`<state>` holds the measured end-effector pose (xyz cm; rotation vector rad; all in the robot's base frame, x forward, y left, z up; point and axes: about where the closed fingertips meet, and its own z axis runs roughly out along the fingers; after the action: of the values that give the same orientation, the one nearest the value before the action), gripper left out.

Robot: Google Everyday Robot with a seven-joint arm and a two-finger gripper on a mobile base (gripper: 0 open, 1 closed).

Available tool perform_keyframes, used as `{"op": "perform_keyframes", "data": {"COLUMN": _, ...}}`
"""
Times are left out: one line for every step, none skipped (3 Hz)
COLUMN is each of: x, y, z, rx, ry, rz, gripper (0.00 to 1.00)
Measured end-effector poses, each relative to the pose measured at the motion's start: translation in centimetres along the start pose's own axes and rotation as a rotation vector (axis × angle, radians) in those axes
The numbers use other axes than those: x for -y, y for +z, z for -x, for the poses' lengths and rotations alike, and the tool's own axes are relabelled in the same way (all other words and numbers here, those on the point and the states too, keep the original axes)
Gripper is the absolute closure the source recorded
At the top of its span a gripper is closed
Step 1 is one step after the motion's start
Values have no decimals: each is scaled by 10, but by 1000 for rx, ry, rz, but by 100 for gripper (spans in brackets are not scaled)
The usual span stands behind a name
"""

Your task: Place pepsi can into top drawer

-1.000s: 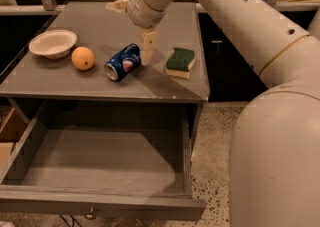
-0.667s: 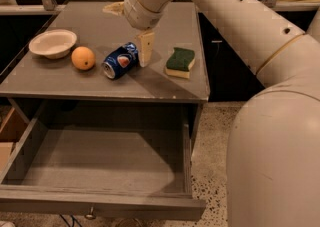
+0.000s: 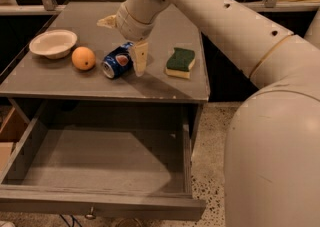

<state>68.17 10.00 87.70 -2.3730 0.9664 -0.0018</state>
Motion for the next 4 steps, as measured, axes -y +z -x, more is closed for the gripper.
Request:
{"op": "perform_keyframes", "data": {"x": 1, "y": 20, "z": -1, "rx": 23, "ry": -11, "rz": 0, "gripper": 0}}
{"op": "perform_keyframes", "data": {"x": 1, "y": 20, "z": -1, "rx": 23, "ry": -11, "rz": 0, "gripper": 2}}
{"op": "perform_keyframes", "data": {"x": 1, "y": 20, "z": -1, "rx": 23, "ry": -11, "rz": 0, "gripper": 26}}
{"op": "perform_keyframes", "data": {"x": 1, "y": 20, "z": -1, "rx": 23, "ry": -11, "rz": 0, "gripper": 55}}
